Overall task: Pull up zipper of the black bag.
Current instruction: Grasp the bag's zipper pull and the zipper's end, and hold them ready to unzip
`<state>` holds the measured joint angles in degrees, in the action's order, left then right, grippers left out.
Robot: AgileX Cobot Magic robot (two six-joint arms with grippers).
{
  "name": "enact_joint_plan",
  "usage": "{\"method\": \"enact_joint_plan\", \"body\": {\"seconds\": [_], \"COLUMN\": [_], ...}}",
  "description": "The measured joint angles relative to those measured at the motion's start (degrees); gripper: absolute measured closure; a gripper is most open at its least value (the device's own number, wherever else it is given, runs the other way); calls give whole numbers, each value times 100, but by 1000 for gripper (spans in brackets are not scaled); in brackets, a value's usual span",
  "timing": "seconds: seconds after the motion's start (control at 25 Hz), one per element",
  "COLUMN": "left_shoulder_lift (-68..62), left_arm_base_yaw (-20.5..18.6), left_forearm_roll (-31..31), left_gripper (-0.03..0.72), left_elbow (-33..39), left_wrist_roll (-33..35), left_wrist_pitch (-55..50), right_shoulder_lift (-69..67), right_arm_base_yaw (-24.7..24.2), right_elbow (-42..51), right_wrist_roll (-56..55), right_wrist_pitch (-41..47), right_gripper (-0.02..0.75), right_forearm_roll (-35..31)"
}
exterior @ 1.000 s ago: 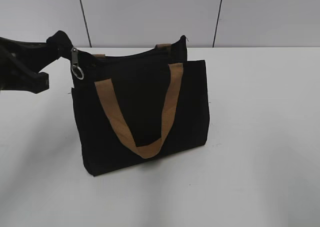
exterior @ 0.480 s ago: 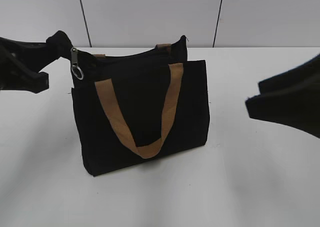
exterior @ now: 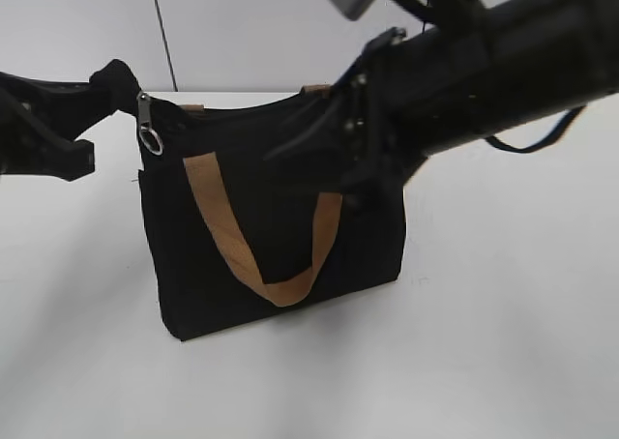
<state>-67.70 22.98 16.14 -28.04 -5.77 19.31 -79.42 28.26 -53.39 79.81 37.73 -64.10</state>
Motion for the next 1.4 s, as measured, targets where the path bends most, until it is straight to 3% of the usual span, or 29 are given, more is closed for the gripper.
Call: {"method": "enact_joint_plan", "body": {"seconds": [0.44,0.72,1.4], "left_shoulder_lift": [0,0,0], "left_arm_base_yaw": [0,0,0], "left_forearm_roll": [0,0,0], "left_gripper": [694,694,694], "left_elbow": [0,0,0], "left_wrist_roll": [0,0,-21], "left_wrist_pitch": [0,0,222], "right_shoulder_lift": [-1597,-2096,-2579], "right_arm_base_yaw": [694,713,713], "right_elbow": [-1278,-1643,-1912], "right_wrist_roll": [164,238,412], "right_wrist_pitch": [-279,-279,-362], "right_gripper": [389,389,389], "right_forearm_roll": [-21,-46,-834]}}
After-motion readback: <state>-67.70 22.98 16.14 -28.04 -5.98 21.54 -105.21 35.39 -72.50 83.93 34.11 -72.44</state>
